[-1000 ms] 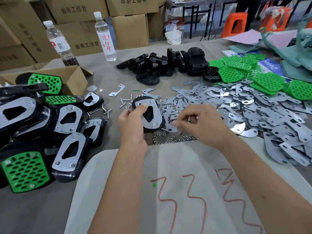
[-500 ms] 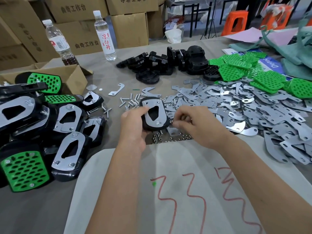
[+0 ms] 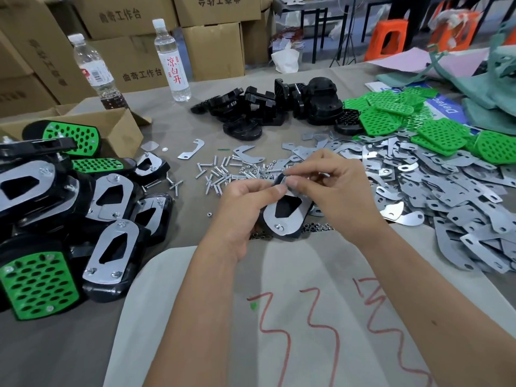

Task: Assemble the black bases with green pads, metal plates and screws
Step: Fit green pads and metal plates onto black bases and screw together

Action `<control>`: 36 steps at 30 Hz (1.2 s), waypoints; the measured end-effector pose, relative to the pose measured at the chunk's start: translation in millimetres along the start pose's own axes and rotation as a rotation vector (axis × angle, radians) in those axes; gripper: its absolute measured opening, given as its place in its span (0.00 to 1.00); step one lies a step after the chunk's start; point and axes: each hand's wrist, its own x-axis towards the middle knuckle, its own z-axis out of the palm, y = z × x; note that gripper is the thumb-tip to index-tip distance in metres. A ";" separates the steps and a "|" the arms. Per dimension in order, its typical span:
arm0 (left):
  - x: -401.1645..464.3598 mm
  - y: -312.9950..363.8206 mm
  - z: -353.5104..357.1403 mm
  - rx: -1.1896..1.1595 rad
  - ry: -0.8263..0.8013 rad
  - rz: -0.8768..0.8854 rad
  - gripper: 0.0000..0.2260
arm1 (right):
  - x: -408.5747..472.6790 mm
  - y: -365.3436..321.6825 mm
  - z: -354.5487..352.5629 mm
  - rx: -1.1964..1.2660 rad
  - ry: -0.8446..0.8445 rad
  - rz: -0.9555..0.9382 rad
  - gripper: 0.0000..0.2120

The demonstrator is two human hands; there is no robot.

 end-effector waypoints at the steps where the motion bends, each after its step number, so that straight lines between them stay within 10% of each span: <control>1: 0.4 -0.4 0.0 -0.005 0.001 0.000 0.09 | 0.2 -0.5 -0.5 0.011 -0.018 0.013 0.10; 16: 0.3 -2.5 -5.6 0.022 -0.039 -0.046 0.05 | 0.9 2.0 -6.9 -0.277 -0.159 -0.109 0.08; 30: 3.4 -5.3 -0.4 -0.088 0.025 -0.049 0.04 | -2.8 6.1 3.9 -0.015 -0.063 0.057 0.04; 36: 6.1 -5.6 -2.3 -0.172 0.121 -0.058 0.08 | -7.1 6.4 1.8 0.083 0.022 0.098 0.19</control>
